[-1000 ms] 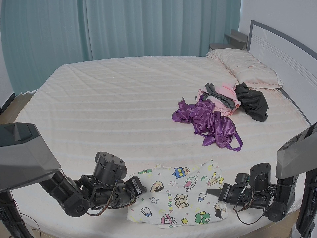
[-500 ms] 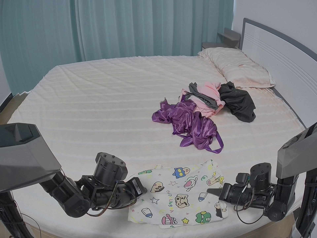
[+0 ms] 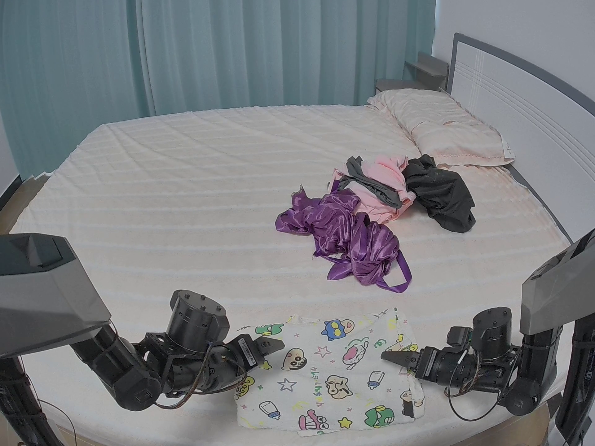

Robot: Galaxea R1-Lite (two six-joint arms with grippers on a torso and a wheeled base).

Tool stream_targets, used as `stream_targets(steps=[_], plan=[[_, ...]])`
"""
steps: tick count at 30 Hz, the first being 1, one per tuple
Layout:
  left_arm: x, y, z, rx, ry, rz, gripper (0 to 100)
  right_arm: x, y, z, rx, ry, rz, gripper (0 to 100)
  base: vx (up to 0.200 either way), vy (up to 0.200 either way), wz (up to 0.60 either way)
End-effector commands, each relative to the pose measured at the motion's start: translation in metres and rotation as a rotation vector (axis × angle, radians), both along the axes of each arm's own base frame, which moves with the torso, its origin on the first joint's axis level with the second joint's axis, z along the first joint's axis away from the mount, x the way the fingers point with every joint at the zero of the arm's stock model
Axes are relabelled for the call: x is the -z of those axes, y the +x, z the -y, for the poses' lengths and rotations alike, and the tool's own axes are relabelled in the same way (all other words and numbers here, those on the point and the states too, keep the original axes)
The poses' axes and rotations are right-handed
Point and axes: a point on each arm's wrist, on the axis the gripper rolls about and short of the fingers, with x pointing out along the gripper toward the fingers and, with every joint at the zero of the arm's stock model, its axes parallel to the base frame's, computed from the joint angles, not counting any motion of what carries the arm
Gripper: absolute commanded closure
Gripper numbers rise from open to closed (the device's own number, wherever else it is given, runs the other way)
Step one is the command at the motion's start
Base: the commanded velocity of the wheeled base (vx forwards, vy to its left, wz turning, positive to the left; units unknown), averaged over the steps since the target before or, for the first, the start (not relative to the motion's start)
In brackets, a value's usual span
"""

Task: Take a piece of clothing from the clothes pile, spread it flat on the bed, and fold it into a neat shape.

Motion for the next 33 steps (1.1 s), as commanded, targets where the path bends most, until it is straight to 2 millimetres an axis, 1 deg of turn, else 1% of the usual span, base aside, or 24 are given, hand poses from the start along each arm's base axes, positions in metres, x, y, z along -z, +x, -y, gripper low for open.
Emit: stream_targets(steps=[1,2,3,7,9,11,12,15,17,22,23,24,33], plan=[[-0.001,-0.002,-0.012,-0.042,0.023,0.014,0,-0.002,-0.005,0.013,0.019,-0.059,0.018,0,0.0,0.0,0.0],[-0.004,0.001,-0.017,-0.059,0.023,0.027,0,-0.001,-0.015,0.018,-0.007,-0.106,0.007,0,0.0,0.0,0.0],[-0.008,0.003,-0.021,-0.07,0.02,0.041,0,0.001,-0.019,0.019,-0.029,-0.138,0.006,0,0.0,0.0,0.0],[-0.015,0.008,-0.031,-0.101,0.016,0.065,0,0.001,-0.021,0.018,-0.041,-0.196,0.025,0,0.0,0.0,0.0],[-0.016,0.01,-0.033,-0.114,0.013,0.072,0,0.001,-0.026,0.014,-0.065,-0.223,0.003,0,0.0,0.0,0.0],[-0.016,0.01,-0.033,-0.114,0.013,0.072,0,-0.001,-0.031,0.012,-0.087,-0.231,-0.009,0,0.0,0.0,0.0],[-0.015,0.011,-0.032,-0.114,0.015,0.07,0,-0.006,-0.037,0.01,-0.115,-0.244,-0.019,0,0.0,0.0,0.0],[-0.014,0.011,-0.032,-0.114,0.016,0.067,0,-0.014,-0.045,0.009,-0.152,-0.251,-0.023,0,0.0,0.0,0.0],[-0.015,0.011,-0.032,-0.113,0.015,0.07,0,-0.014,-0.047,0.009,-0.164,-0.258,-0.033,0,0.0,0.0,0.0],[-0.014,0.011,-0.031,-0.111,0.015,0.07,0,-0.007,-0.052,0.007,-0.214,-0.299,-0.076,0,0.0,0.0,0.0],[-0.014,0.011,-0.031,-0.111,0.015,0.07,0,-0.006,-0.052,0.007,-0.217,-0.304,-0.082,100,0.0,0.0,0.0],[-0.015,0.012,-0.031,-0.111,0.014,0.071,0,-0.004,-0.053,0.007,-0.223,-0.312,-0.093,100,0.0,0.0,0.0],[-0.015,0.012,-0.031,-0.112,0.01,0.074,0,-0.005,-0.061,0.014,-0.268,-0.382,-0.127,100,0.0,0.0,0.0]])
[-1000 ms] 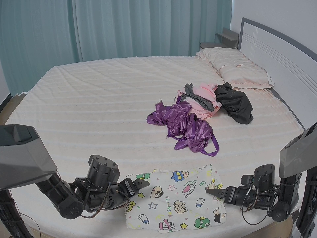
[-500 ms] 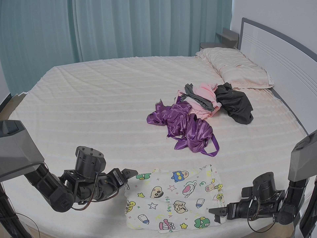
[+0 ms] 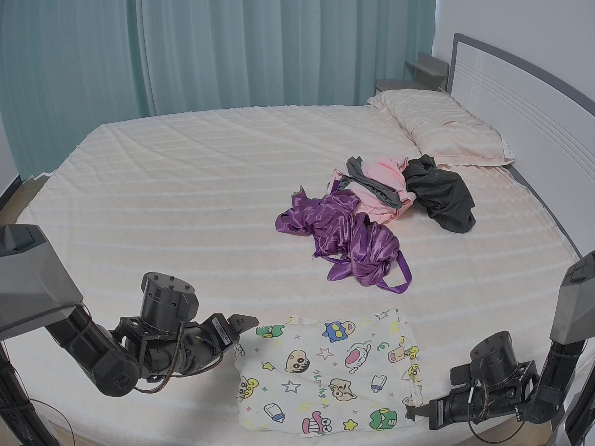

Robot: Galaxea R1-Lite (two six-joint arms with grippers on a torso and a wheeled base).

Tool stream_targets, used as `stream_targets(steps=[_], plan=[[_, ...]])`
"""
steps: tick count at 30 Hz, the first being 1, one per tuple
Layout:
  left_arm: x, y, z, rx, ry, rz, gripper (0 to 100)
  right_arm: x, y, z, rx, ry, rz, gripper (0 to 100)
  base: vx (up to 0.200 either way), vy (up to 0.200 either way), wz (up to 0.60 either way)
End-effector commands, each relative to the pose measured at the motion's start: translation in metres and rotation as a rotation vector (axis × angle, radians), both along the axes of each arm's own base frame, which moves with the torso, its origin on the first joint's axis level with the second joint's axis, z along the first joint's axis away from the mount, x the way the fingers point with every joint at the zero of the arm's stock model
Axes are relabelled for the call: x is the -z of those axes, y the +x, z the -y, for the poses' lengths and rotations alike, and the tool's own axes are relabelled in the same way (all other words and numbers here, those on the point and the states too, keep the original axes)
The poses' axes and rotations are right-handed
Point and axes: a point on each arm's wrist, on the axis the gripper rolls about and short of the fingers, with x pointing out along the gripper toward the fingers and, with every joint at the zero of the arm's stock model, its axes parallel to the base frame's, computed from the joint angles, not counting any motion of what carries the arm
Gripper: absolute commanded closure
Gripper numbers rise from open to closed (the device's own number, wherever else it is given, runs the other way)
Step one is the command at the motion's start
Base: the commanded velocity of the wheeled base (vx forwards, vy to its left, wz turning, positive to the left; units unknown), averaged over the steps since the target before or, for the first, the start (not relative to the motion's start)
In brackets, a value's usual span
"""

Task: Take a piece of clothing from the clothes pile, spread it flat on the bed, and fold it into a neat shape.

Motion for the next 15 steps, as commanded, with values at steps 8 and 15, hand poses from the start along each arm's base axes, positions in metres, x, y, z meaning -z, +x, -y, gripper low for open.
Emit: stream_targets(steps=[8,15], plan=[[-0.004,-0.002,0.004,0.011,-0.011,0.015,0,-0.003,-0.006,0.005,-0.023,-0.023,0.005,0,0.0,0.0,0.0],[-0.018,-0.012,0.015,0.02,-0.083,0.027,0,-0.004,-0.005,0.005,-0.027,-0.023,0.019,0,0.0,0.0,0.0]])
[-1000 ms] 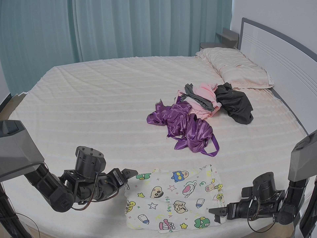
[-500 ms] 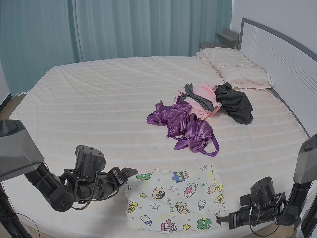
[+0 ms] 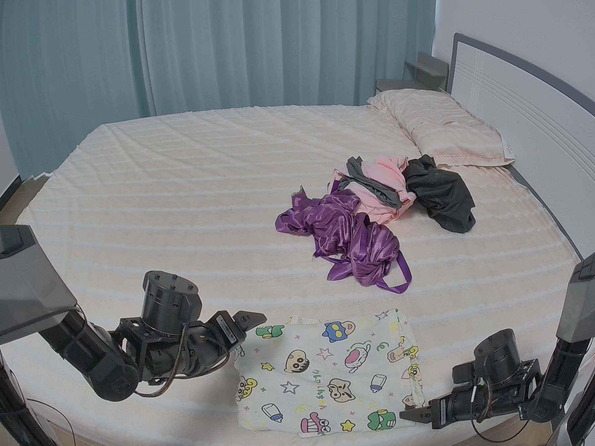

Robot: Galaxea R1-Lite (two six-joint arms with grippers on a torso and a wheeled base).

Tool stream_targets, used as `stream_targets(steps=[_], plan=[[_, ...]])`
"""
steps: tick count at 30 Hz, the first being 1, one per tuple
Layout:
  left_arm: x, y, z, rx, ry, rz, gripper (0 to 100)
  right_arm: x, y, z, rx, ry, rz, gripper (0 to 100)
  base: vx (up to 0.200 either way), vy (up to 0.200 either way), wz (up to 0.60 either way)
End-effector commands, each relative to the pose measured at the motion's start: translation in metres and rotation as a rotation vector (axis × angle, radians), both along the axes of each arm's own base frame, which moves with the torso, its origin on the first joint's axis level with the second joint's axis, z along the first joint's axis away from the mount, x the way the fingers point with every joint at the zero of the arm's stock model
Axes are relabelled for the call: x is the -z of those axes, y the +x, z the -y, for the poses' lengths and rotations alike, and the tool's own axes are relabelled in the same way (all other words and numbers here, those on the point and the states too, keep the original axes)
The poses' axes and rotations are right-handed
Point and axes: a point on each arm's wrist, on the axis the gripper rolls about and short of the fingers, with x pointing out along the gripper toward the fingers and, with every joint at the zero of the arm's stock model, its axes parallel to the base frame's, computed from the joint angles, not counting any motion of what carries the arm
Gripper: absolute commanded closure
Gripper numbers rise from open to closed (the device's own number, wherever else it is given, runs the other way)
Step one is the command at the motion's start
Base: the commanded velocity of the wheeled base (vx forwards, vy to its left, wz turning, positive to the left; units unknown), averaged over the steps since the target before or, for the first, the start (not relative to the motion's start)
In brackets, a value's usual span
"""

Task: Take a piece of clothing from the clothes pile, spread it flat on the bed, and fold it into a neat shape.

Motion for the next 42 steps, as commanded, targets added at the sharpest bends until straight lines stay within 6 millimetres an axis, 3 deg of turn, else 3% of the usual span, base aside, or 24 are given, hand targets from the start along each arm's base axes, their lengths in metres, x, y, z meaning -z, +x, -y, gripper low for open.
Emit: stream_targets(steps=[1,12,22,31,35,42], plan=[[-0.009,-0.008,0.009,0.031,-0.03,0.018,0,0.0,-0.003,0.002,0.001,-0.006,-0.004,0,0.0,0.0,0.0],[-0.003,-0.022,0.031,0.086,-0.037,0.004,0,-0.002,-0.002,0.001,0.002,0.0,0.026,0,0.0,0.0,0.0],[0.029,-0.022,0.036,0.103,0.04,-0.085,0,-0.002,-0.002,0.002,0.004,0.0,0.026,0,0.0,0.0,0.0],[0.021,-0.024,0.036,0.088,0.034,-0.058,0,-0.01,0.006,0.002,0.038,0.044,0.115,0,0.0,0.0,0.0],[0.005,-0.025,0.033,0.058,0.011,0.002,0,-0.028,0.023,0.007,0.117,0.112,0.273,0,0.0,0.0,0.0],[0.004,-0.023,0.032,0.046,0.009,0.003,0,-0.037,0.074,-0.006,0.179,0.197,0.387,0,0.0,0.0,0.0]])
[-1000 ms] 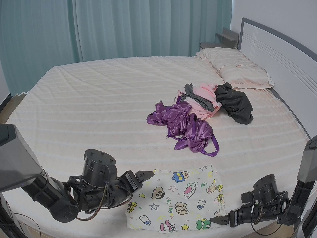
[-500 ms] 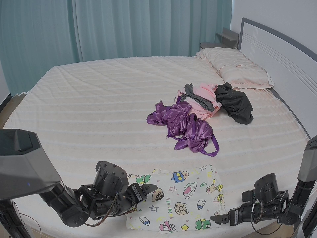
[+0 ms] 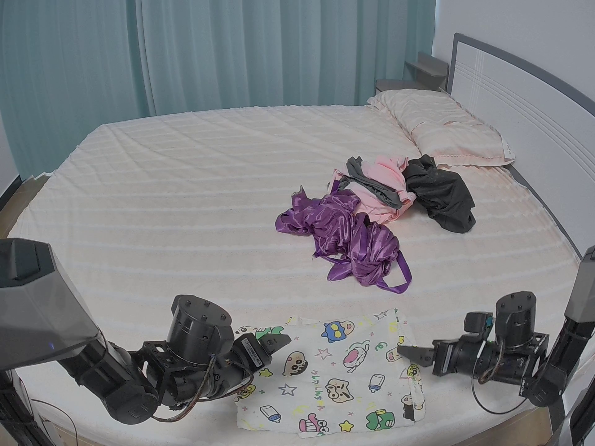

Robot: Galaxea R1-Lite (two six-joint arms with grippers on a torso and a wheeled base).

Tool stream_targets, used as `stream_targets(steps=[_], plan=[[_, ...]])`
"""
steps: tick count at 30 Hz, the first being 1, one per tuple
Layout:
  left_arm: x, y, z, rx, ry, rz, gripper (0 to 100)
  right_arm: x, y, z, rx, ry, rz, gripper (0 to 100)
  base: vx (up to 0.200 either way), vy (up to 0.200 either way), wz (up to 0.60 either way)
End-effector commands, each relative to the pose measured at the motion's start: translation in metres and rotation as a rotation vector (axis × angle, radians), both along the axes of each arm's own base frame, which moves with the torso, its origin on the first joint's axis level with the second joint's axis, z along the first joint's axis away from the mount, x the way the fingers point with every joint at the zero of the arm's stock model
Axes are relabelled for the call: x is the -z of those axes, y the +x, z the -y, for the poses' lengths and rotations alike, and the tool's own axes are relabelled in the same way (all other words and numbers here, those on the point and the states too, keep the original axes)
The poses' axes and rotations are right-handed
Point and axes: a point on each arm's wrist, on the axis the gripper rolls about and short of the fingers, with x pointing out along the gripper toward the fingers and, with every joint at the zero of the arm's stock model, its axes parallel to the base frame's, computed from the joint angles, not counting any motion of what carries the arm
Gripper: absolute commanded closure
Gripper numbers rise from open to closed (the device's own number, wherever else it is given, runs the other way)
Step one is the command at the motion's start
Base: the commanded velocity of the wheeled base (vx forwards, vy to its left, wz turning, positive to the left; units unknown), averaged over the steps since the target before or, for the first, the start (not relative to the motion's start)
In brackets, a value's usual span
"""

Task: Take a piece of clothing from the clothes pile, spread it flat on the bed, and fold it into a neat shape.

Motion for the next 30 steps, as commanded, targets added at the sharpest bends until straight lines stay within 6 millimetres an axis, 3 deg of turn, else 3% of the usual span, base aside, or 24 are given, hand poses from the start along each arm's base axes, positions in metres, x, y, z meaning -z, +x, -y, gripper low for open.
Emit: stream_targets(steps=[1,9,22,23,30], plan=[[-0.005,0.0,-0.002,-0.01,-0.01,0.013,0,-0.002,0.04,-0.01,0.047,0.059,0.066,0,0.0,0.0,0.0],[-0.003,0.0,-0.001,-0.009,-0.008,0.009,0,0.021,0.081,-0.035,0.067,0.122,0.047,0,0.0,0.0,0.0],[-0.002,0.0,0.0,-0.004,-0.005,0.006,0,0.035,0.084,-0.045,0.05,0.123,0.011,0,0.0,0.0,0.0],[0.0,0.001,0.0,-0.005,-0.001,0.001,0,0.037,0.083,-0.044,0.051,0.12,0.005,100,0.0,0.0,0.0],[0.001,0.0,0.0,-0.004,0.002,-0.002,0,0.036,0.084,-0.041,0.066,0.12,0.006,100,0.0,0.0,0.0]])
